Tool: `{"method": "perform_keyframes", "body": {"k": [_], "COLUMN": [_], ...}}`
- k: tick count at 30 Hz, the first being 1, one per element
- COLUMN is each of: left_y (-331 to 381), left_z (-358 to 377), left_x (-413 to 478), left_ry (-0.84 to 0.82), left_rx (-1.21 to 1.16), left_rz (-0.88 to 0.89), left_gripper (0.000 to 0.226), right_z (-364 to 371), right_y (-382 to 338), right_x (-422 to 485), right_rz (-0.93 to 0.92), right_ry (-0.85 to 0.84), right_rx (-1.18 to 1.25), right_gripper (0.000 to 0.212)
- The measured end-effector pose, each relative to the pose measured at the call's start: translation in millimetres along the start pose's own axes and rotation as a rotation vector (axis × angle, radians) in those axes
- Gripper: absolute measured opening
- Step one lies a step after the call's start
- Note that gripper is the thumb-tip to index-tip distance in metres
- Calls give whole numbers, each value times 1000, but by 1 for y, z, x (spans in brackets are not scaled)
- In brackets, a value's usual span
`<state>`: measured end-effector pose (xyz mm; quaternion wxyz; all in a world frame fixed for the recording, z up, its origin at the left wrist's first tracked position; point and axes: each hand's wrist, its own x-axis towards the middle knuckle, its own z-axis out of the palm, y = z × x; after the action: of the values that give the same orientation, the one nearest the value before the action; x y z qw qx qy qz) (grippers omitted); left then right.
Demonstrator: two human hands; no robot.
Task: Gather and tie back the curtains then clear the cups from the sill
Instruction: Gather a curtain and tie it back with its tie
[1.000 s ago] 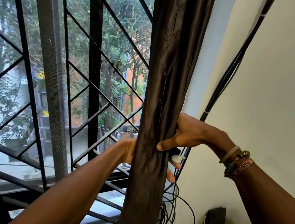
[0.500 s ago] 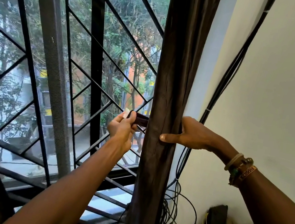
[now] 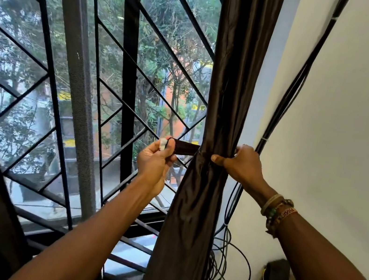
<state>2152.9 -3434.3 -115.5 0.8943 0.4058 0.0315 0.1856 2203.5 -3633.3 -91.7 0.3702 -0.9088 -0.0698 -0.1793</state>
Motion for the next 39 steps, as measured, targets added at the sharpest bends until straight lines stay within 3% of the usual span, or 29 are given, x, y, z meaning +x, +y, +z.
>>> {"method": "perform_keyframes", "body": {"k": [3, 7, 13, 16, 19, 23, 26, 30, 32, 35, 37, 39], "left_y": [-4, 0, 3, -2, -9, -17, -21, -23, -22, -19, -18, -17], "left_z": [0, 1, -4, -1, 6, 18, 23, 20, 18, 16, 17, 19], "left_x": [-2, -2, -12, -24, -38, -56, -67, -77, -80, -85, -89, -96], "left_ry": [73, 81, -9, -41, -87, -75, -54, -72, -74, -84, -95, -90], "left_rx": [38, 49, 28, 80, 223, 366, 340, 343, 356, 378, 413, 456], "left_rz": [13, 23, 18, 50, 141, 215, 188, 175, 183, 201, 236, 301], "left_gripper": [13, 13, 9, 7, 9, 15, 14, 13, 14, 14, 15, 14], "right_z": [-4, -18, -20, -10, 10, 13, 20, 24, 20, 8, -3, -14], "right_y": [-6, -14, -4, 0, 0, -24, -29, -25, -25, -30, -40, -51], "right_x": [-6, -15, -33, -40, -43, -65, -86, -106, -109, -105, -102, -100], "right_rz": [25, 273, 238, 259, 255, 247, 2, -273, -304, -105, 77, 141], "right_ry": [-34, -354, -461, -253, 148, 451, 505, 373, 251, 64, -94, -173], "right_rx": [-13, 568, 769, 752, 556, 345, 297, 348, 365, 457, 581, 546], "right_gripper": [50, 19, 24, 27, 64, 45, 30, 9, 27, 59, 65, 70]}}
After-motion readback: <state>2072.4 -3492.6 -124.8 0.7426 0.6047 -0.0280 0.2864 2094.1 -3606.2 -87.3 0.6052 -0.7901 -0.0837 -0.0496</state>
